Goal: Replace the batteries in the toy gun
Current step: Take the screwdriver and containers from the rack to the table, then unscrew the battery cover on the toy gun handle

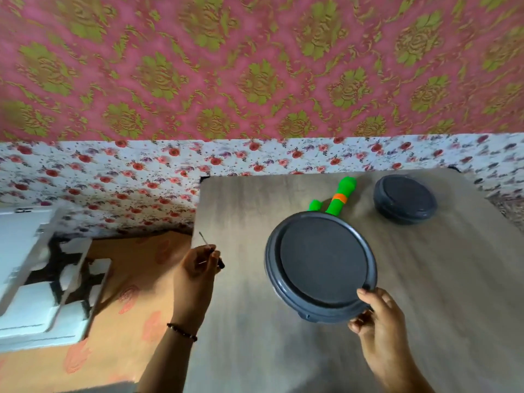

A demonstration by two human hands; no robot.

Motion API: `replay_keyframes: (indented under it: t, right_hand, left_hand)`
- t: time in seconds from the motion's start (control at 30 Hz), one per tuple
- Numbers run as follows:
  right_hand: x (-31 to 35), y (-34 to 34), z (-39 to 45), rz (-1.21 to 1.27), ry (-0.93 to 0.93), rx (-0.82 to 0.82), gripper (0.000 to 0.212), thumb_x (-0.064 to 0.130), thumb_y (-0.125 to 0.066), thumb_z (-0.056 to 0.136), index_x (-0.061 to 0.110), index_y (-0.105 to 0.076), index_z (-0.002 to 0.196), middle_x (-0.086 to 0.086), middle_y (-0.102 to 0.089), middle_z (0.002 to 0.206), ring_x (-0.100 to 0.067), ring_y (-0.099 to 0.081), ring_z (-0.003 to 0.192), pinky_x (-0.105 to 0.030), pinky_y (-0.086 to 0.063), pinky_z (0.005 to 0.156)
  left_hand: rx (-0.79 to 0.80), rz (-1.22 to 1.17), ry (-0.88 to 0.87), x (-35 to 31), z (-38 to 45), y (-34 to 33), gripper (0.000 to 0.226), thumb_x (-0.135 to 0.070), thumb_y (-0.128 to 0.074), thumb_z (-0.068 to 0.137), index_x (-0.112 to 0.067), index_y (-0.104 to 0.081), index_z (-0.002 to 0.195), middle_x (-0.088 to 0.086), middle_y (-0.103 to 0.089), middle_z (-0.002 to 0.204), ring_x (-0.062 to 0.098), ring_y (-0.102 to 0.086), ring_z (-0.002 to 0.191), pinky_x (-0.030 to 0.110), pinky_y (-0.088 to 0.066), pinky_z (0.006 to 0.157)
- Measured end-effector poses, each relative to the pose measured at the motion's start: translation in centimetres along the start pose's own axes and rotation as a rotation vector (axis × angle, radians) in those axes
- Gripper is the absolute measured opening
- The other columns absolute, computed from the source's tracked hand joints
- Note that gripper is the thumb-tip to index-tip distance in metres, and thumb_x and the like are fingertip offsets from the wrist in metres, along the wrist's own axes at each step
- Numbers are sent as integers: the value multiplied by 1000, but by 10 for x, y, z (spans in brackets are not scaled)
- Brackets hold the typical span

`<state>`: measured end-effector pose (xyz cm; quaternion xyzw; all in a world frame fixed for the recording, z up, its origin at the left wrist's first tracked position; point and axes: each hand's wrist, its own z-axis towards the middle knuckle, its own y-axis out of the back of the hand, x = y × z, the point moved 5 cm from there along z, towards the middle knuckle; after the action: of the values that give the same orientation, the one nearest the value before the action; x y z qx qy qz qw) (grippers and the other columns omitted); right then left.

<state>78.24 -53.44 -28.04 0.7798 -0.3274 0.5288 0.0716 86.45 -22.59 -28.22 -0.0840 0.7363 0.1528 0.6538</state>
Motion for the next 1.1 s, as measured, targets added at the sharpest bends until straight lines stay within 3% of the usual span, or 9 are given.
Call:
replay_keyframes:
  t: [0.1, 0.17, 0.3, 0.4, 0.5, 0.7, 0.87, 0.93, 1.1]
  right_hand:
    - [34, 52, 53, 20, 8, 21, 25, 7, -61, 73, 16, -38, 64, 5, -41, 48, -10, -36, 40, -22, -26, 35]
    - [56, 94, 82, 10, -8, 6, 26, 4, -59, 77, 16, -39, 66, 6, -42, 49, -9, -37, 38, -20, -27, 35]
    - [90, 175, 123, -16, -26, -96, 26, -1, -53, 85, 15, -43, 67, 2, -47, 49, -10, -43, 39, -18, -32, 35]
    - [101, 221, 143, -28, -82, -181, 15, 6, -56, 84, 14, -51, 74, -3, -54, 62, -18, -50, 54, -23, -39, 46]
    - [105, 247, 157, 50, -135, -239, 5, 9, -57, 84, 11, -52, 82, -9, -53, 76, -23, -52, 65, -29, -39, 55]
    - [107, 272, 177, 137, -178, -304, 16, 8, -58, 83, 8, -51, 98, -8, -52, 81, -22, -53, 70, -31, -42, 58]
    - [101, 287, 184, 221, -189, -329, 25, 7, -58, 83, 8, -53, 107, -8, -57, 88, -24, -56, 81, -38, -48, 73]
    - [97, 291, 184, 218, -186, -329, 28, 7, -59, 83, 6, -52, 111, -10, -57, 91, -24, -57, 83, -39, -48, 77]
    - [94, 295, 182, 167, -182, -247, 13, 16, -56, 90, 6, -53, 97, -12, -54, 80, -25, -58, 73, -40, -50, 68]
  left_hand:
    - [-49, -21, 32, 2, -14, -76, 10, -3, -60, 90, -12, -63, 95, 10, -66, 80, 8, -67, 68, 21, -58, 68]
    - [-52, -16, 71, 2, -28, -122, 11, -1, -59, 90, -10, -62, 96, 9, -65, 78, 5, -66, 64, 16, -57, 65]
    - [-40, 16, 99, -14, -62, -189, 15, 2, -58, 89, -8, -63, 99, 9, -64, 79, 6, -64, 64, 19, -57, 69]
    - [-14, 70, 62, -27, -82, -222, 14, 3, -58, 89, -8, -63, 97, 6, -65, 77, 4, -64, 64, 17, -57, 68]
    - [-4, 119, 39, -35, -96, -237, 15, 3, -58, 89, -10, -63, 95, 2, -67, 76, -2, -65, 61, 15, -56, 66]
    - [-17, 121, 55, -39, -111, -249, 13, 2, -56, 90, -4, -63, 99, 9, -66, 79, 1, -66, 63, 20, -57, 69]
    - [22, 138, 82, -35, -113, -261, 19, 0, -58, 90, -17, -66, 87, -5, -71, 67, 3, -67, 64, 43, -52, 85]
    - [40, 147, 84, -32, -114, -265, 18, 2, -57, 89, -14, -66, 88, -3, -70, 67, 2, -67, 64, 49, -50, 89]
    - [47, 169, 73, -23, -113, -264, 19, 0, -56, 91, -17, -65, 88, 7, -69, 78, 4, -67, 64, 47, -52, 87]
